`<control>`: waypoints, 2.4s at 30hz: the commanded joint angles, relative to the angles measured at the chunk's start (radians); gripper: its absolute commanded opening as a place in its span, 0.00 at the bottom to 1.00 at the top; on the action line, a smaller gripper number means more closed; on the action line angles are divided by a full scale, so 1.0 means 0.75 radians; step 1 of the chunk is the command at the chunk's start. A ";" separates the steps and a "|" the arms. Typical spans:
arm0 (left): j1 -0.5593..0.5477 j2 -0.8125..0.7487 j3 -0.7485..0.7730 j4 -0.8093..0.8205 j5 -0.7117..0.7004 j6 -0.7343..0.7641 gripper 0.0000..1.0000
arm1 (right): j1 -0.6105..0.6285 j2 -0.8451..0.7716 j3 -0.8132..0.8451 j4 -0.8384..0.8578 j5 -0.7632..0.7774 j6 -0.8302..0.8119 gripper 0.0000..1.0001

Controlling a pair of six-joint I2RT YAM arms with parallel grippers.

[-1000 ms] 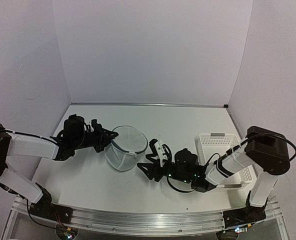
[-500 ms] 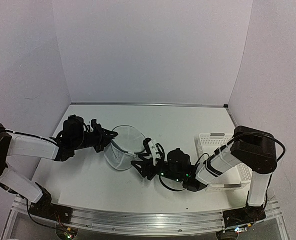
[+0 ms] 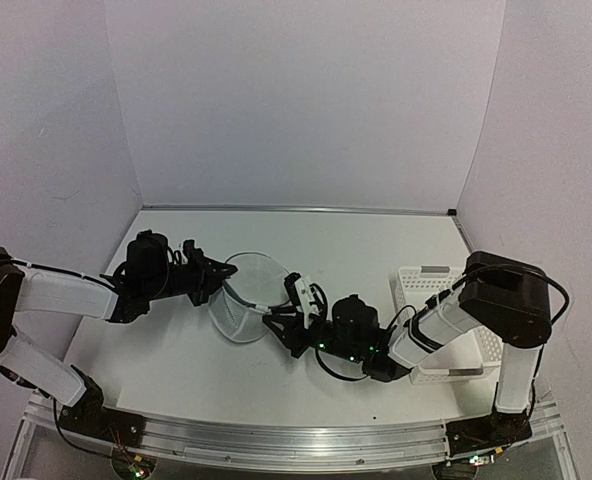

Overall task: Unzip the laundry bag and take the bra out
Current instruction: Pick up the zipper from the laundry bag, then unzip the zipper of the laundry bag.

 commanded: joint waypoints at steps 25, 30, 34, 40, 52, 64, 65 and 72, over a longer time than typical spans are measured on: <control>-0.005 0.077 0.031 0.133 0.076 0.073 0.00 | 0.015 -0.150 -0.120 0.064 -0.013 0.023 0.00; -0.005 0.129 0.076 0.135 0.162 0.132 0.00 | 0.015 -0.175 -0.124 0.003 0.006 0.028 0.00; -0.005 0.158 0.099 0.132 0.221 0.175 0.00 | 0.016 -0.212 -0.146 -0.052 0.023 -0.001 0.00; -0.005 0.202 0.146 0.131 0.286 0.247 0.00 | 0.013 -0.303 -0.229 -0.116 0.099 -0.041 0.00; -0.005 0.317 0.264 0.122 0.441 0.372 0.00 | -0.128 -0.403 -0.326 -0.293 0.050 -0.031 0.00; -0.005 0.399 0.349 0.071 0.535 0.427 0.00 | -0.235 -0.511 -0.298 -0.638 0.194 -0.069 0.00; -0.005 0.404 0.356 0.058 0.539 0.435 0.00 | -0.236 -0.523 -0.300 -0.650 0.178 -0.074 0.00; -0.004 0.456 0.435 -0.069 0.534 0.526 0.00 | -0.122 -0.588 -0.320 -0.715 0.202 -0.092 0.00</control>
